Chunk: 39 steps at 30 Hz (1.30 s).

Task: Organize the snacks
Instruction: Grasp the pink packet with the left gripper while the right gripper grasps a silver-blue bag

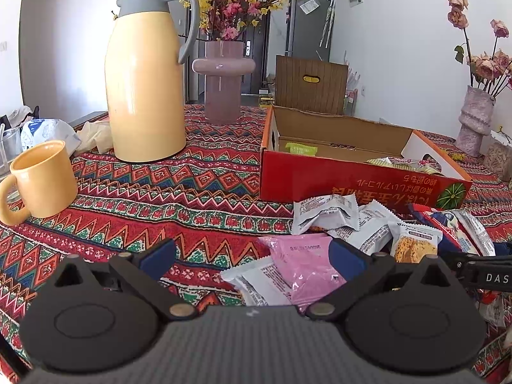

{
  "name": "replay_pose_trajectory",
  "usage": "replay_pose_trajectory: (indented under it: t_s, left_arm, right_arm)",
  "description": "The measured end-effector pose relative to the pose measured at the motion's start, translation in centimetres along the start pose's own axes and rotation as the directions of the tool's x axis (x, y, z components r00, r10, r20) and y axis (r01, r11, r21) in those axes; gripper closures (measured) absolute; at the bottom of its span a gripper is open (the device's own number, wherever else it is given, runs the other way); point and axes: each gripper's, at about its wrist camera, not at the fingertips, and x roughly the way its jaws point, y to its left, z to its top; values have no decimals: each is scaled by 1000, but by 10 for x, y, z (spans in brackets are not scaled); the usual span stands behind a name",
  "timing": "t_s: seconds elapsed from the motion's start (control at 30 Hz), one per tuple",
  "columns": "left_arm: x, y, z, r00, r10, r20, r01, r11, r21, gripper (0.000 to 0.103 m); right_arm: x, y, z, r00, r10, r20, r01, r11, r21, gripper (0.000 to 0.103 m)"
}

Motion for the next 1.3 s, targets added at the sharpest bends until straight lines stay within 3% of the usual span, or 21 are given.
replay_pose_trajectory:
  t_s: [0.1, 0.47, 0.83, 1.2, 1.3]
  left_arm:
    - [3, -1, 0, 1000, -2, -13, 2, 1000, 1, 0]
    - [12, -20, 8, 999, -20, -46, 21, 999, 27, 0]
    - [42, -49, 18, 983, 95, -155, -86, 994, 63, 0]
    - [57, -62, 19, 969, 139, -205, -128, 990, 66, 2]
    - [61, -62, 18, 964, 145, -223, -135, 989, 60, 9]
  right_arm:
    - [-4, -2, -1, 1000, 25, 17, -26, 1000, 12, 36]
    - [-27, -17, 4, 990, 48, 134, -55, 997, 46, 41]
    - [-25, -59, 7, 973, -33, 230, 4, 992, 124, 40]
    - [-16, -74, -1, 966, 6, 258, -56, 981, 185, 40]
    - [-16, -74, -2, 966, 12, 258, -63, 980, 189, 40]
